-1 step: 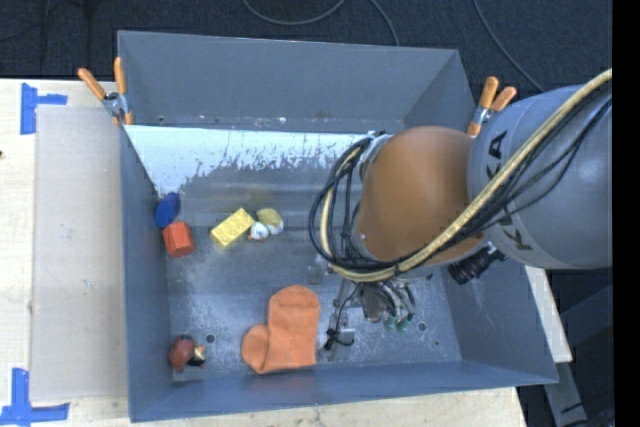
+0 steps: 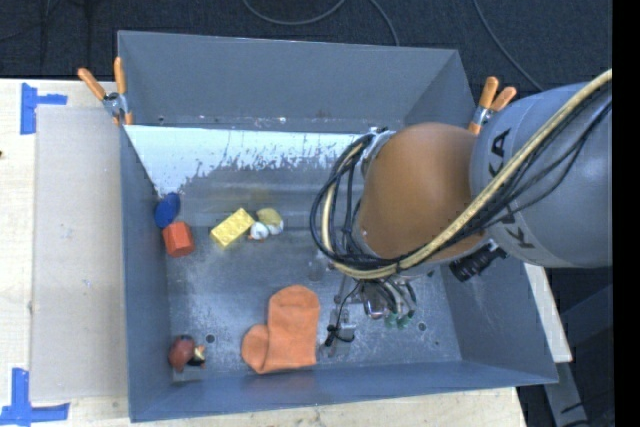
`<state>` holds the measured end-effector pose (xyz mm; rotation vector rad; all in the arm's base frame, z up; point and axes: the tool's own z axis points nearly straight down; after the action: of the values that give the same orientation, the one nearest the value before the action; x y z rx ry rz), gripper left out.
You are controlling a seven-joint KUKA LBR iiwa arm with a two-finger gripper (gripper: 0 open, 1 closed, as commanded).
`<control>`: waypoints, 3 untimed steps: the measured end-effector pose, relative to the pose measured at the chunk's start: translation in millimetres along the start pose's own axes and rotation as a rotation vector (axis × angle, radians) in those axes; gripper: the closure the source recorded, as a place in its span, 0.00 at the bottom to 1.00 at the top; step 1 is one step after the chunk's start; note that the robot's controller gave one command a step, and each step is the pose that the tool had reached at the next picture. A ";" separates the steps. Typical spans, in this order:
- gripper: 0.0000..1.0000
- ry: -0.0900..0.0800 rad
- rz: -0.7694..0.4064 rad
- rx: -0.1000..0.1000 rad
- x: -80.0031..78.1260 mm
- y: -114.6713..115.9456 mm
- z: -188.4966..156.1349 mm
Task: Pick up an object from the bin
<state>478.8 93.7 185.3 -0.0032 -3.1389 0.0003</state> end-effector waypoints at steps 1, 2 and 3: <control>0.00 0.009 -0.077 0.001 7.2 45.0 38.9; 0.00 0.009 -0.109 0.001 8.8 66.2 54.9; 0.00 0.009 -0.183 0.000 9.9 52.1 25.3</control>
Offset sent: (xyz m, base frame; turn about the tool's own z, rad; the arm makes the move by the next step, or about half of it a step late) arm -0.0084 0.0422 -0.0447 -0.1827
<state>469.0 145.8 160.0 0.2823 -3.1168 0.0002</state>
